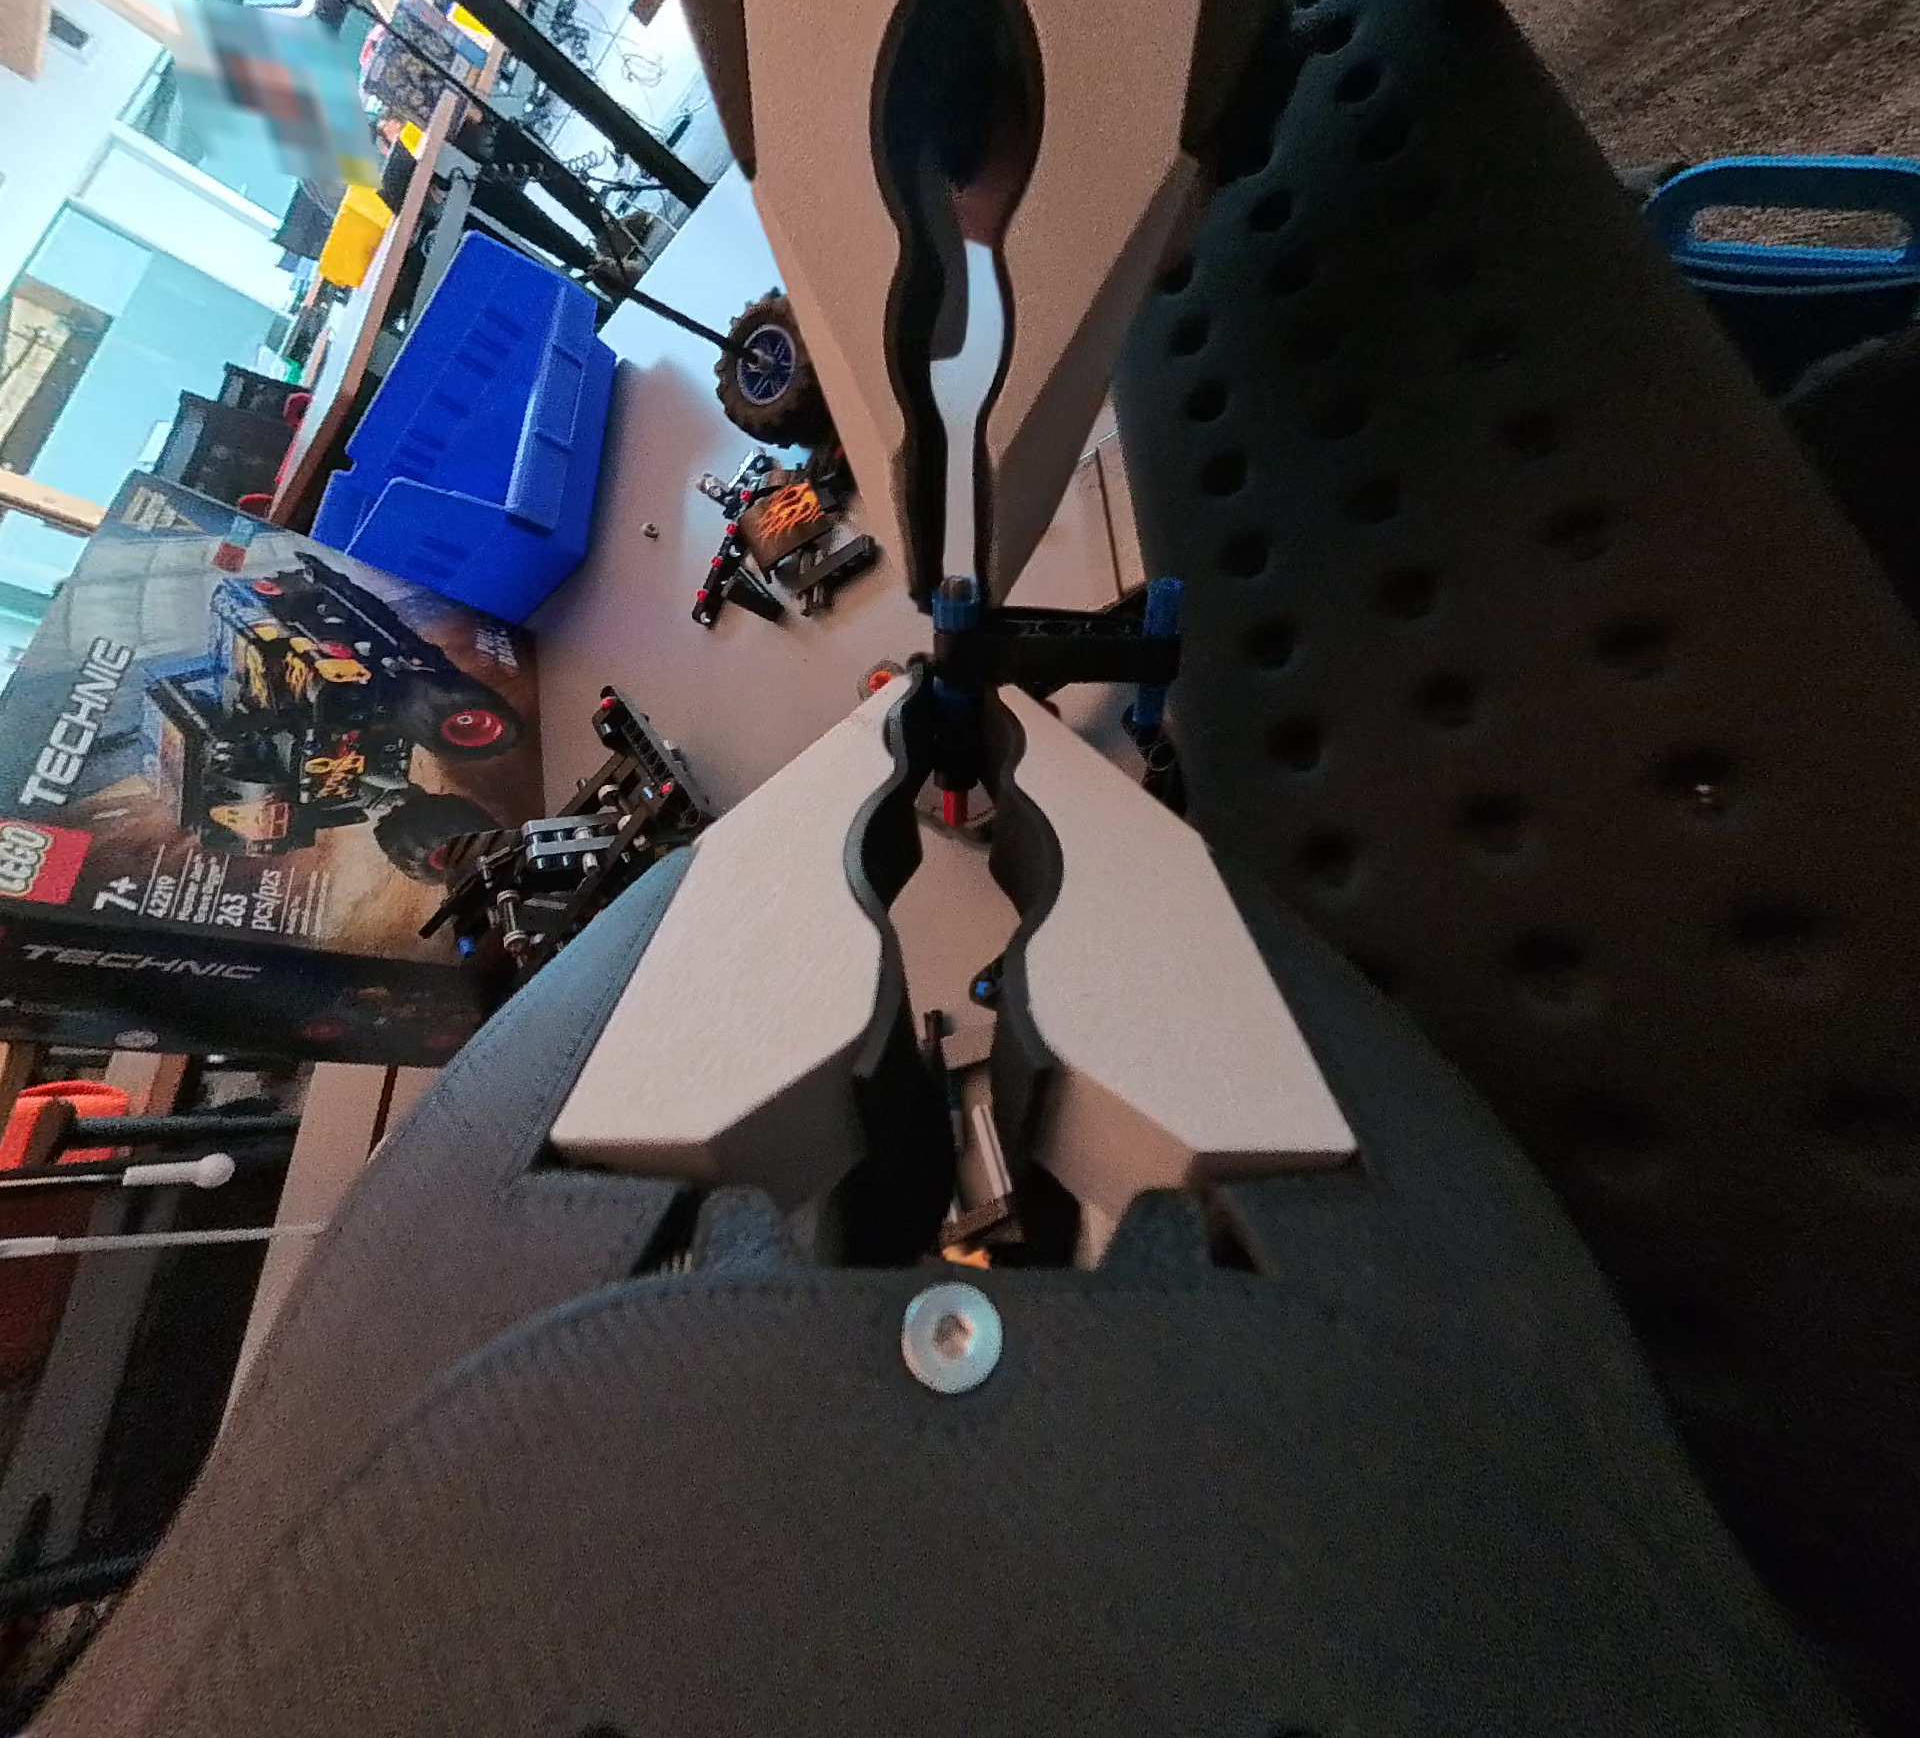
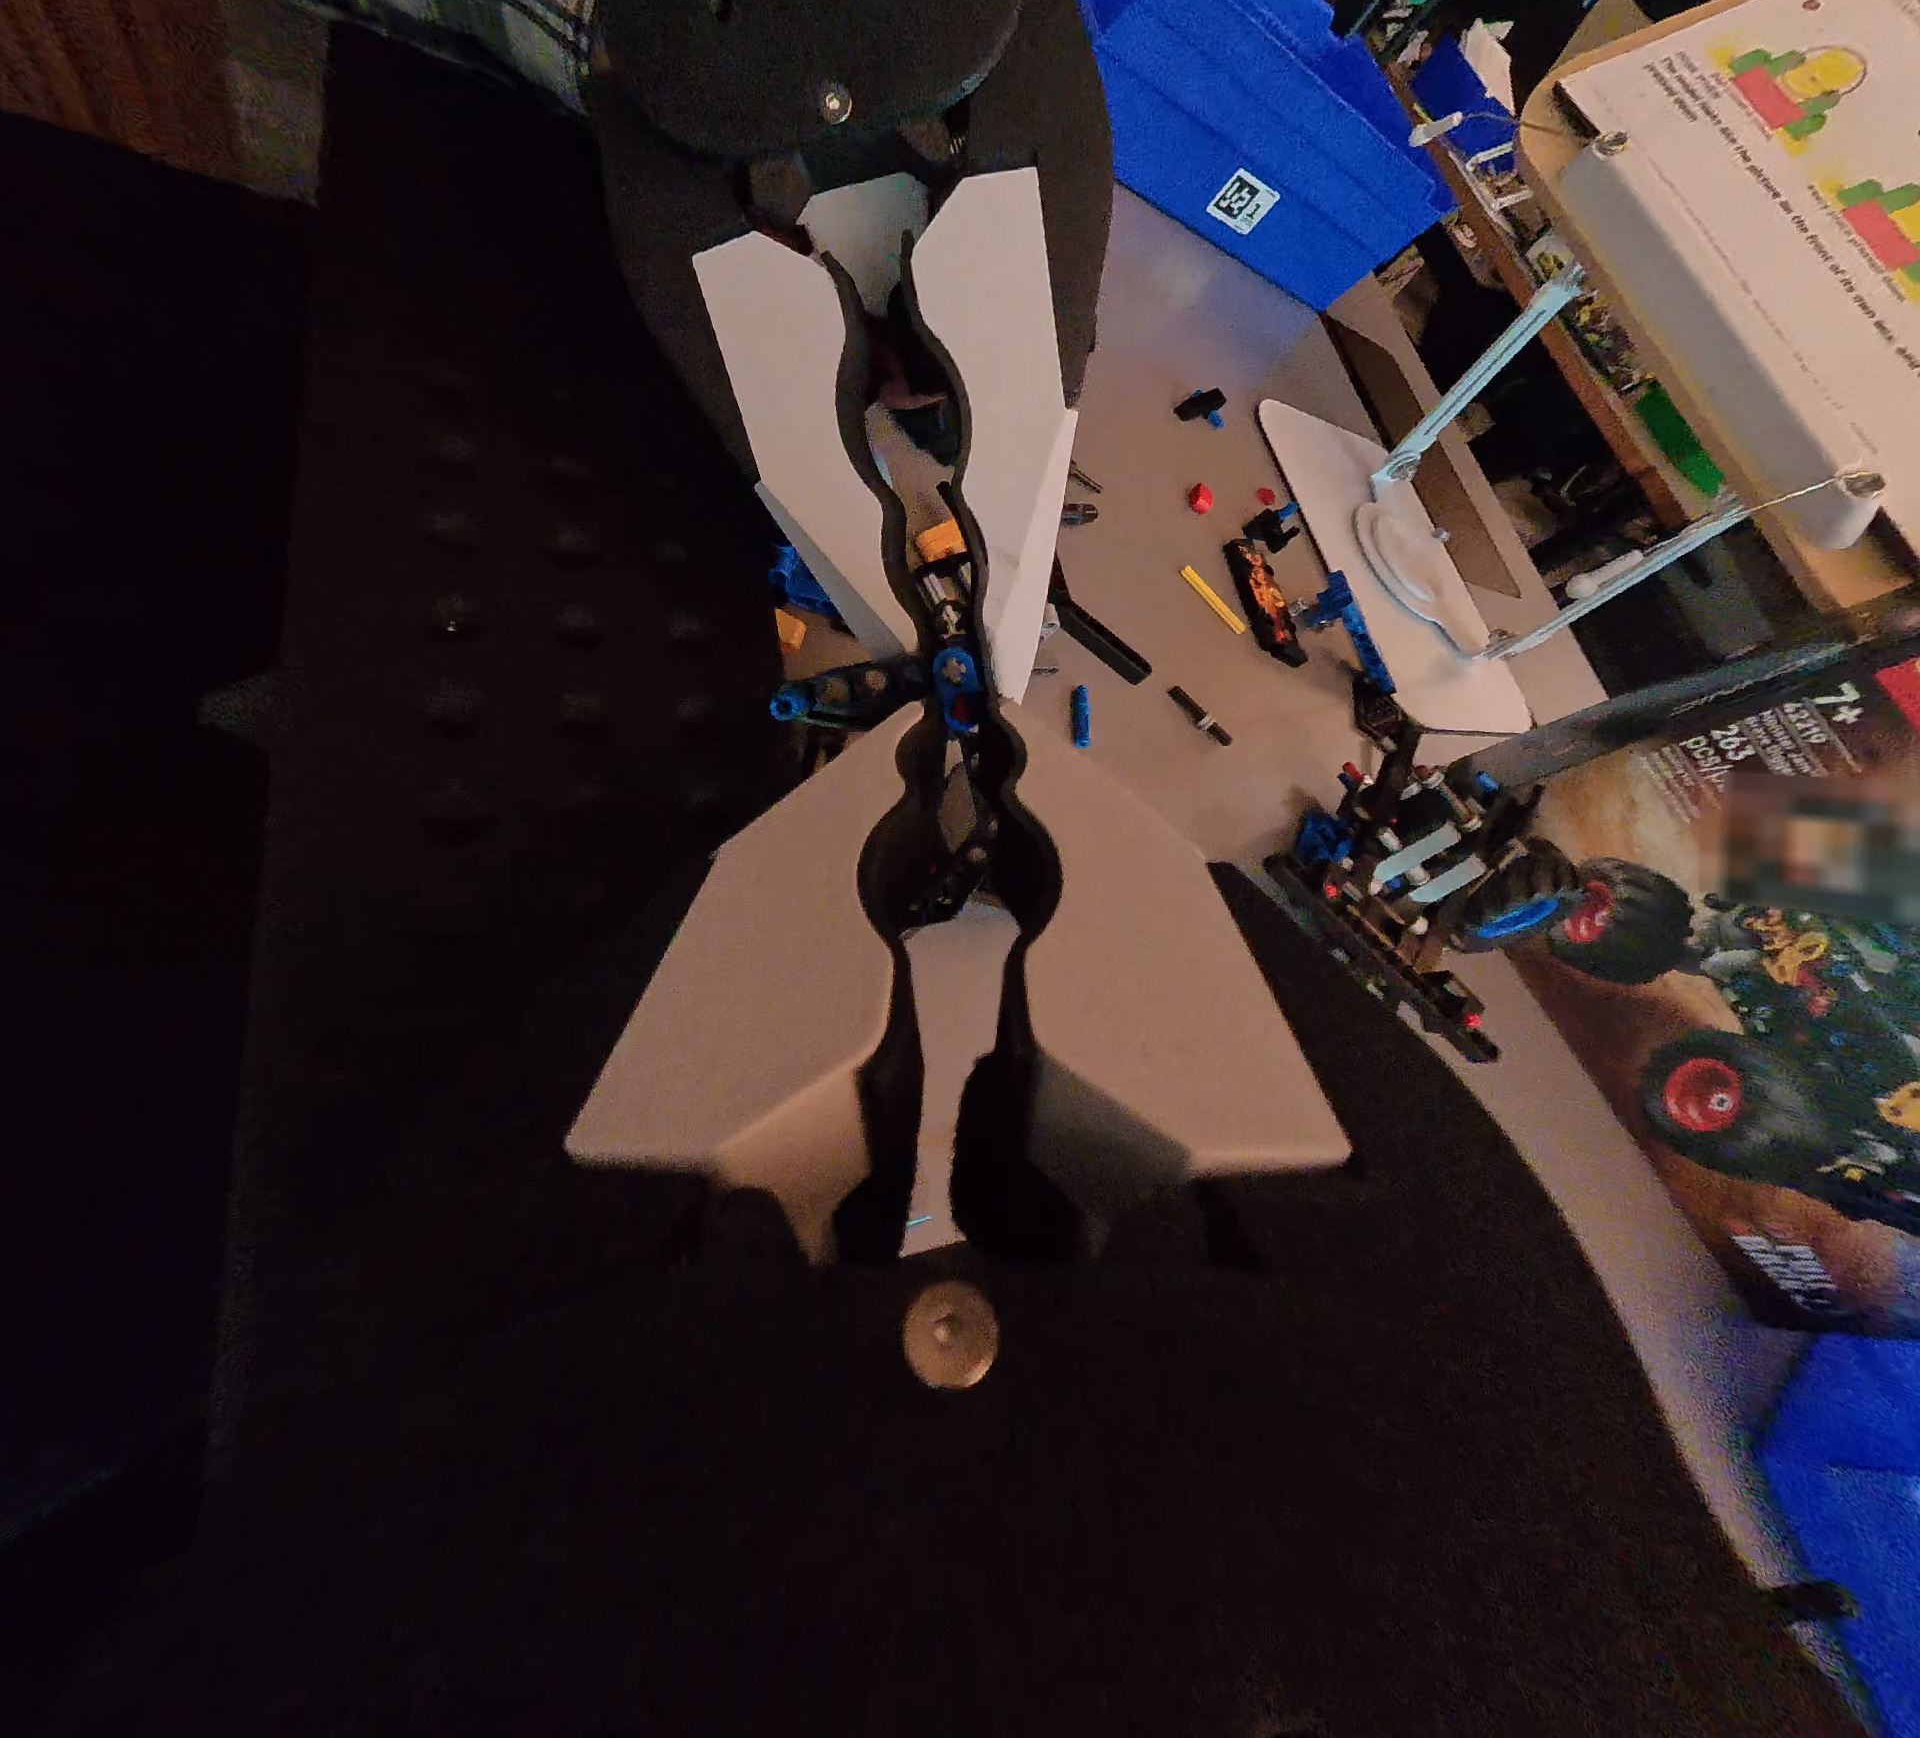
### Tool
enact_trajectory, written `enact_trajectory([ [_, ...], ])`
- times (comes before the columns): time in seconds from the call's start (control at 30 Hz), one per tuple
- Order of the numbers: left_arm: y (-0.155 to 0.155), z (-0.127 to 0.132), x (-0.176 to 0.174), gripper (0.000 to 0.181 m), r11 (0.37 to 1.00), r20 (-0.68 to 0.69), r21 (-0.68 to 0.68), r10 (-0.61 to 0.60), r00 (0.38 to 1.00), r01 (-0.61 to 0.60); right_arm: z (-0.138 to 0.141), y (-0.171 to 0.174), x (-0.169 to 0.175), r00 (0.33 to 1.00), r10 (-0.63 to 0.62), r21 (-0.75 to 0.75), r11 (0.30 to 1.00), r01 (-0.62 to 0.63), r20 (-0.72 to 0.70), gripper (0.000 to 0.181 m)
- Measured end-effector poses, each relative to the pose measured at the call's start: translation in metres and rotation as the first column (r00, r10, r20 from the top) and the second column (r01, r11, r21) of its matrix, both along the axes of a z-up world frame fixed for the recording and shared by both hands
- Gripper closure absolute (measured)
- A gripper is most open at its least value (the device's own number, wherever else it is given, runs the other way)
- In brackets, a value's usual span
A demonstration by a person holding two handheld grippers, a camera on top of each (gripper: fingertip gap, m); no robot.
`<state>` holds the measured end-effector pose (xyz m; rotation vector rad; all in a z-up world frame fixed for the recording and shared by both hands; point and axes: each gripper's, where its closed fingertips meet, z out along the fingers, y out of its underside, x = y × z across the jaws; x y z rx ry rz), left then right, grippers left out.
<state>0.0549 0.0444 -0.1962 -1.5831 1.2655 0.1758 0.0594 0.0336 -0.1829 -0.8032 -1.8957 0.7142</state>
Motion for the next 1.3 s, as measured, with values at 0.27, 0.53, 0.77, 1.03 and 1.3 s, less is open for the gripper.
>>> enact_trajectory([
  [0.27,0.000,0.010,-0.014,0.175,0.999,0.071,-0.009,0.037,0.997,-0.037,0.036,0.024,0.040,0.990,-0.052,-0.230,0.973,0.020,-0.134,0.181],
  [0.53,-0.002,-0.010,0.005,0.175,0.999,-0.019,-0.039,-0.006,1.000,0.005,-0.006,0.006,0.004,1.000,-0.029,0.027,0.999,0.030,-0.007,0.165],
  [0.77,0.000,-0.015,0.001,0.176,1.000,-0.072,-0.028,0.003,0.997,-0.005,-0.019,0.003,-0.002,0.996,-0.012,0.164,0.986,-0.004,0.092,0.177],
  [1.03,0.003,-0.001,-0.004,0.176,0.998,0.075,-0.041,0.047,0.996,-0.045,-0.001,0.003,-0.008,1.000,-0.016,-0.002,1.000,0.016,0.008,0.179],
  [1.3,0.012,-0.001,-0.009,0.175,0.988,0.177,-0.107,0.129,0.976,-0.111,0.010,0.014,-0.016,0.989,-0.126,-0.167,0.980,0.112,-0.078,0.180],
])
